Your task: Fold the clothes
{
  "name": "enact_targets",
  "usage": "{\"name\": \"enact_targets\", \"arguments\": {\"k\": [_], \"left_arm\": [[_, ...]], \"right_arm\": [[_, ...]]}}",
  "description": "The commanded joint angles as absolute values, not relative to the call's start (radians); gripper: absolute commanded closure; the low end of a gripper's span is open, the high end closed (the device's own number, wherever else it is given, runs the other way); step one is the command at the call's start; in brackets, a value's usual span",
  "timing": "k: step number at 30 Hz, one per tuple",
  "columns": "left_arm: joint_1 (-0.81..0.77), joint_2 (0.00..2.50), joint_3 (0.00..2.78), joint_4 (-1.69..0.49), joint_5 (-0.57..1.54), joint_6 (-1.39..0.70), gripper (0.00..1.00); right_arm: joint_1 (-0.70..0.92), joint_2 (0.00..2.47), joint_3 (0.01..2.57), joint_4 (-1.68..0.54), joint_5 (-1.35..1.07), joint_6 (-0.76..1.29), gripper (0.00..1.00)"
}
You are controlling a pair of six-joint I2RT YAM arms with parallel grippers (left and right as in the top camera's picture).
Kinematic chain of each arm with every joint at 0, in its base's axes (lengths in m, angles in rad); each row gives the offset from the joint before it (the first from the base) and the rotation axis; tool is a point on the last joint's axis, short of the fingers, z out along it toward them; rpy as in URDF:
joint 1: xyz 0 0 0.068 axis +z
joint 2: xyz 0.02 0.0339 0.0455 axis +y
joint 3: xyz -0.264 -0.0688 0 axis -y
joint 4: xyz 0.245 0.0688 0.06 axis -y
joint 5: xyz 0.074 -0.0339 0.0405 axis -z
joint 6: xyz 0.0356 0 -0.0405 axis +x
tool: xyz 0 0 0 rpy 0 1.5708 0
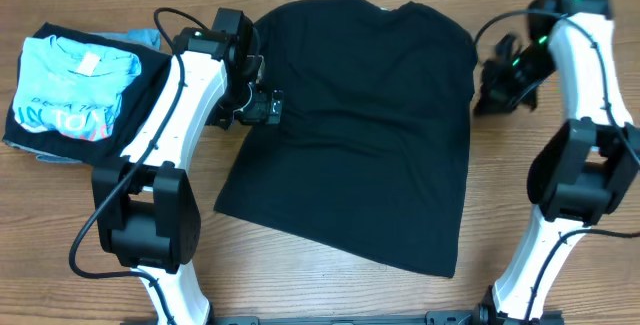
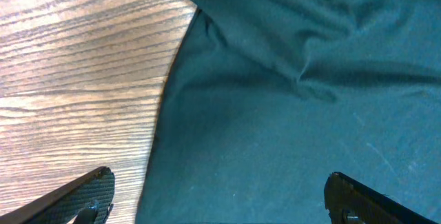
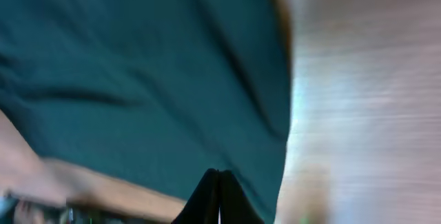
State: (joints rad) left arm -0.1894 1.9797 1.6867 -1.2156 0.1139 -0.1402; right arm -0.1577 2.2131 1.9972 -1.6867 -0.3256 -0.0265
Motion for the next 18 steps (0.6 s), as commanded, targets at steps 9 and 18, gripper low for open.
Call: {"name": "enact_targets", "arguments": {"k": [9, 18], "left_arm": [[-0.194, 1.965, 1.623, -1.229, 0.124, -0.228, 0.00], [-0.193, 1.965, 1.509, -1.163, 0.124, -0.228, 0.00]], "right_arm": [[-0.096, 2.188, 1.678, -1.588, -0.401, -0.101, 0.96], [-0.096, 2.188, 1.507, -1.491, -0.191, 0.056, 0.96]]}}
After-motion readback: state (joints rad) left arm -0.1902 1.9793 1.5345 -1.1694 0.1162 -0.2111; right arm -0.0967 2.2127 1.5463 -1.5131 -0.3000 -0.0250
